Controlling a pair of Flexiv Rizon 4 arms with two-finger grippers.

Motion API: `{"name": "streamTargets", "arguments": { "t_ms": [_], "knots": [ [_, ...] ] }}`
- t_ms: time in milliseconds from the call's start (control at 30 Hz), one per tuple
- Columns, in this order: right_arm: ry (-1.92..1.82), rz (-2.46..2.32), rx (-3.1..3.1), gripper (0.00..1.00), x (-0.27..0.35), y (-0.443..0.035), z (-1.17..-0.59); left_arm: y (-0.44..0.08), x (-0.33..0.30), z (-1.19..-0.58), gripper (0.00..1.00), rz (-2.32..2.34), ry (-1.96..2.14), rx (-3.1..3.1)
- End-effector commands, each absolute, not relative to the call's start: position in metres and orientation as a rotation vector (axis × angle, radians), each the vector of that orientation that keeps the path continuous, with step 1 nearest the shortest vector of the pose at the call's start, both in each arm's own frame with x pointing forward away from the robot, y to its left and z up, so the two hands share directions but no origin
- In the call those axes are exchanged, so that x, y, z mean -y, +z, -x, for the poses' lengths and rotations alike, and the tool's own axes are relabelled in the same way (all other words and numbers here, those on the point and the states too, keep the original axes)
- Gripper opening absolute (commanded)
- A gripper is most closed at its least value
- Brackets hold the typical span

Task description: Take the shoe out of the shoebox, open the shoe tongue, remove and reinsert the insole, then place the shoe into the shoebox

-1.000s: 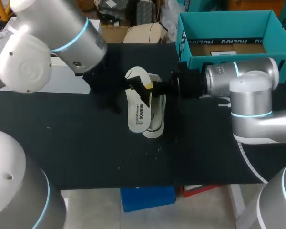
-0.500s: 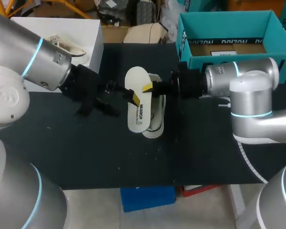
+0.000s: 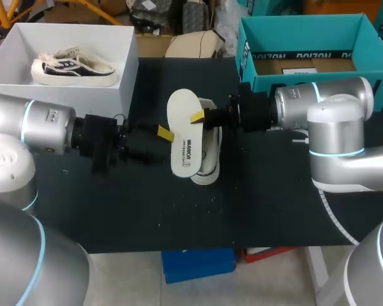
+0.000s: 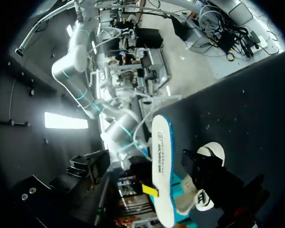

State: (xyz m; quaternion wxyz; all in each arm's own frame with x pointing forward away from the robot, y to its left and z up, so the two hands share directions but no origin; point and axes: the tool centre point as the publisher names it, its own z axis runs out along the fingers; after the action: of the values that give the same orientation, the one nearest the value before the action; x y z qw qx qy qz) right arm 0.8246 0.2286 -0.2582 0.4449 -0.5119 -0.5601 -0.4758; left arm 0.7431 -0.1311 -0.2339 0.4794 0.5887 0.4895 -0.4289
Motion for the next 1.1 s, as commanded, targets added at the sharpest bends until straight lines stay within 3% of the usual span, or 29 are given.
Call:
{"name": "streamTargets", "arguments": {
  "t_ms": [33, 1100],
  "knots": [
    [-1.180, 1.271, 1.388, 0.00, -0.230, -0.258, -0.824, -0.247, 0.124, -0.744, 1.00, -1.263, -1.064, -1.179],
    [-1.180, 1.271, 1.388, 0.00, -0.230, -0.258, -0.824, -0.262, 0.118, -0.757, 1.00, -1.190, -1.098, -1.217]
  ]
}}
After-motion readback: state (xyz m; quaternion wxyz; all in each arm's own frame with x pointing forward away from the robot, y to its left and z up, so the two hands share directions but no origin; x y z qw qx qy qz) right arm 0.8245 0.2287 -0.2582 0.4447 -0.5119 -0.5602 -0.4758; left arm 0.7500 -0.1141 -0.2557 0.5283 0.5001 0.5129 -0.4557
